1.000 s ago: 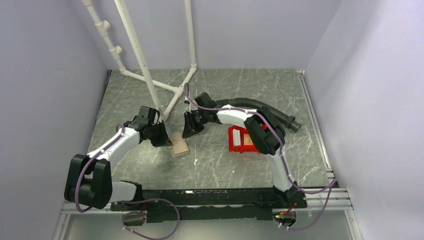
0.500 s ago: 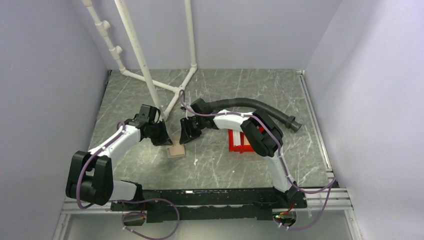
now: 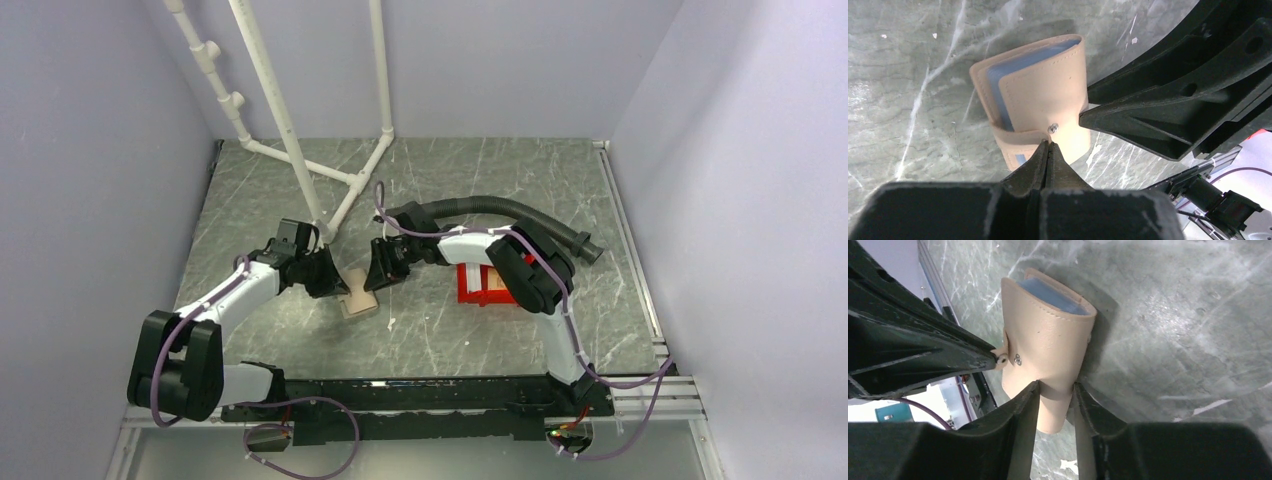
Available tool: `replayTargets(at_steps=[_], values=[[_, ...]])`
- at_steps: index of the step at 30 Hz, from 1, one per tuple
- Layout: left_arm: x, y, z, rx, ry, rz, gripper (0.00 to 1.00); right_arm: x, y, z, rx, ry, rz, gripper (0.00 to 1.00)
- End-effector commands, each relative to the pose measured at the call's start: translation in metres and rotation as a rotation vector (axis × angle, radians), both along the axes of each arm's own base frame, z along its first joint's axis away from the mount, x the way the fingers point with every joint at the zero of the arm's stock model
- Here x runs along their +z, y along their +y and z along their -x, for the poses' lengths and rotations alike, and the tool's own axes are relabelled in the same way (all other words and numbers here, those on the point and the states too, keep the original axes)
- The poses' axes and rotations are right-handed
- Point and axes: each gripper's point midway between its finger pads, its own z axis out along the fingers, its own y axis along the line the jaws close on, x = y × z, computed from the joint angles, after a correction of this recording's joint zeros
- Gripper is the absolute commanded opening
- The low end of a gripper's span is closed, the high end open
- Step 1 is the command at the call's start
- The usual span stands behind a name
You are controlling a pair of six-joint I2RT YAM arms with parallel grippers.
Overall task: Put the credit cards into the card holder
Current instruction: Close the card holder at the center of the board.
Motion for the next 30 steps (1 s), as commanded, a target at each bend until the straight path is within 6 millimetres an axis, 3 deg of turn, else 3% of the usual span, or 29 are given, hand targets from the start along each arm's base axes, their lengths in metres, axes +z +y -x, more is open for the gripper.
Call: replayTargets(at_steps=[1,6,20,30], values=[[0.016,-0.017,-0.007,-0.007,-0.061,0.105,0.00,0.038,0.023,-0.003,0.024,-0.062,-0.125,0.31],[0.017,-0.016,-0.005,-0.001,-0.061,0.109,0.00,0.040,0.032,-0.001,0.044,-0.088,-0.102,0.21],[0.022,-0.008,-0.016,0.058,-0.096,0.067,0.00,0.027,0.032,0.005,0.064,-0.117,-0.023,0.17],[0.007,-0.002,-0.016,0.064,-0.034,0.014,0.00,0.025,0.035,0.009,0.077,-0.117,-0.014,0.17]])
